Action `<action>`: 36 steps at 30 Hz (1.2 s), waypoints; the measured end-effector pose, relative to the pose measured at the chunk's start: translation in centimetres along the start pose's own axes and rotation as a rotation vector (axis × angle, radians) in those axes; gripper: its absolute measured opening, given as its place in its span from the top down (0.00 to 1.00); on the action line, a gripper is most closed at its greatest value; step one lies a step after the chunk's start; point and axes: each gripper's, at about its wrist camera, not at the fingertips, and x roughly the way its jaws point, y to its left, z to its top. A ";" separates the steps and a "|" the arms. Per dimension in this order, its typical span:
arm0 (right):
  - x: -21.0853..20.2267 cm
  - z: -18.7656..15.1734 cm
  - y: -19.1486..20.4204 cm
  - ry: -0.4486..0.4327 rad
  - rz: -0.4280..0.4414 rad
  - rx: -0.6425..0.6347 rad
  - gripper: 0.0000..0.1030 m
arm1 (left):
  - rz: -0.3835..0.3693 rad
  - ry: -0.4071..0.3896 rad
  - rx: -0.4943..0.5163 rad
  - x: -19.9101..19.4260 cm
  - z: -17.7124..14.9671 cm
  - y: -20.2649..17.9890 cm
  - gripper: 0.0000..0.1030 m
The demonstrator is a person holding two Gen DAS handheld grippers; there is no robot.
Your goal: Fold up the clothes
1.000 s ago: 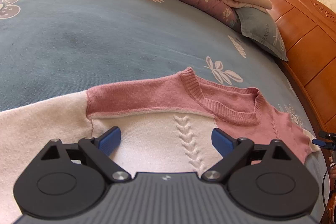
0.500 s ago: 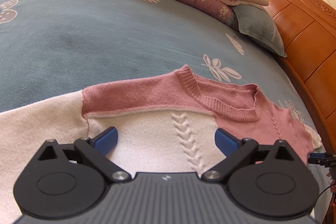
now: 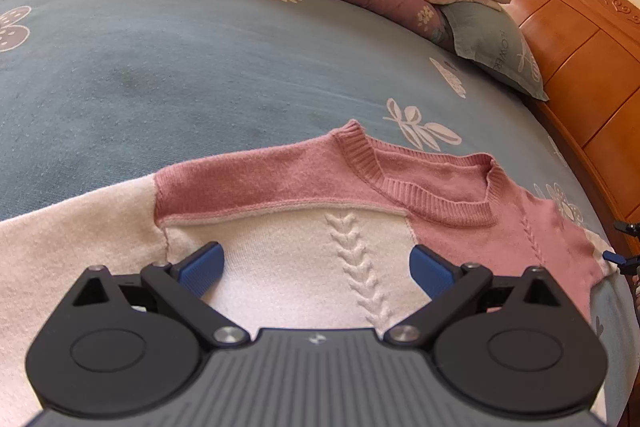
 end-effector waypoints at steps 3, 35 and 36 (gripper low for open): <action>1.4 0.4 -0.3 0.031 0.047 0.040 0.00 | 0.004 0.003 0.002 0.0 0.0 -0.1 0.04; 1.2 -1.5 -0.6 -0.012 -0.460 -0.283 0.00 | 0.015 0.016 0.014 0.1 0.2 -0.3 0.03; 0.4 -1.3 -0.7 -0.019 -0.433 -0.246 0.00 | 0.023 0.021 0.019 0.1 0.2 -0.4 0.03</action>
